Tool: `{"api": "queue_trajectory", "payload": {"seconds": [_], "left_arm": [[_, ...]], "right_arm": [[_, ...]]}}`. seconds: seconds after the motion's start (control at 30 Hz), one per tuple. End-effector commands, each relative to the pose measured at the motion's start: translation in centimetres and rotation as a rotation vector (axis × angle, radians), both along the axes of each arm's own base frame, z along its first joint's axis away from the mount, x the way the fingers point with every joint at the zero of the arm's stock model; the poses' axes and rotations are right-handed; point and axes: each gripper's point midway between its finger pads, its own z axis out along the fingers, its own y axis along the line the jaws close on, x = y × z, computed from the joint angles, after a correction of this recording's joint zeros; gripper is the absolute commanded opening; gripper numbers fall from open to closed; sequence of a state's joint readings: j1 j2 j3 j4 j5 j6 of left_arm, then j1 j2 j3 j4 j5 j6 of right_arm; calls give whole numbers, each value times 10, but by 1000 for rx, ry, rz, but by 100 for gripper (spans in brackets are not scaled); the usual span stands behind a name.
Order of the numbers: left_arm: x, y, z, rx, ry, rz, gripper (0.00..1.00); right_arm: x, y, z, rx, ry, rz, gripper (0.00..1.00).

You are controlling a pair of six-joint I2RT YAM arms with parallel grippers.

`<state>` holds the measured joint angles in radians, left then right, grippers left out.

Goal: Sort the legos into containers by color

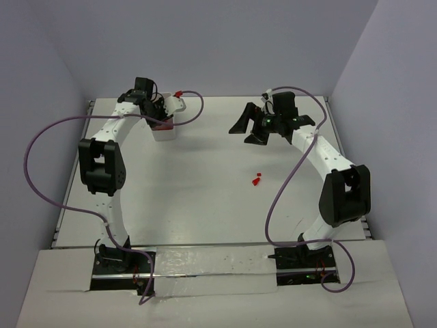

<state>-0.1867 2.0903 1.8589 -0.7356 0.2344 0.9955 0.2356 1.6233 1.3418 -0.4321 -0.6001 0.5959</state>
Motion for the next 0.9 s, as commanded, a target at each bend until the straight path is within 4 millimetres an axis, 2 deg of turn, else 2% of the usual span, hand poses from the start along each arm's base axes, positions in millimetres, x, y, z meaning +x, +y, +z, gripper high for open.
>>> {"api": "queue_trajectory", "payload": {"seconds": [0.0,0.1,0.23,0.33,0.4,0.47,0.53,0.57,0.6,0.63,0.67,0.7,0.77,0.87], "left_arm": [[16,-5,29,-39,-85,6,41],[20,-5,41,-49,-117,15,50],[23,-5,55,-58,-138,19,52],[14,-15,81,-127,-148,8,50],[4,-22,107,-188,-172,1,50],[-15,-32,137,-290,-194,5,50],[-28,-42,144,-397,-175,36,51],[-33,-42,158,-405,-202,32,51],[-45,-48,171,-494,-194,61,51],[-54,-48,176,-519,-207,62,51],[-56,-50,170,-536,-190,77,51],[-65,-50,180,-564,-203,78,51],[-81,-53,181,-604,-177,79,51],[-98,-57,182,-644,-139,85,51]], "right_arm": [[1,-19,27,-131,-139,-3,94],[-4,-28,17,-229,-154,24,94],[-12,-40,8,-311,-173,54,92],[-24,-49,-3,-411,-189,116,89],[-27,-62,-13,-513,-201,150,88],[-38,-78,-32,-625,-180,183,85],[-45,-84,-39,-660,-162,185,85],[-46,-86,-43,-678,-162,198,84],[-53,-88,-52,-704,-147,229,80],[-60,-85,-60,-721,-143,277,76],[-61,-86,-62,-737,-147,289,75],[-67,-84,-70,-761,-146,319,70],[-71,-87,-86,-832,-144,348,64],[-77,-83,-102,-868,-116,382,62]]}}
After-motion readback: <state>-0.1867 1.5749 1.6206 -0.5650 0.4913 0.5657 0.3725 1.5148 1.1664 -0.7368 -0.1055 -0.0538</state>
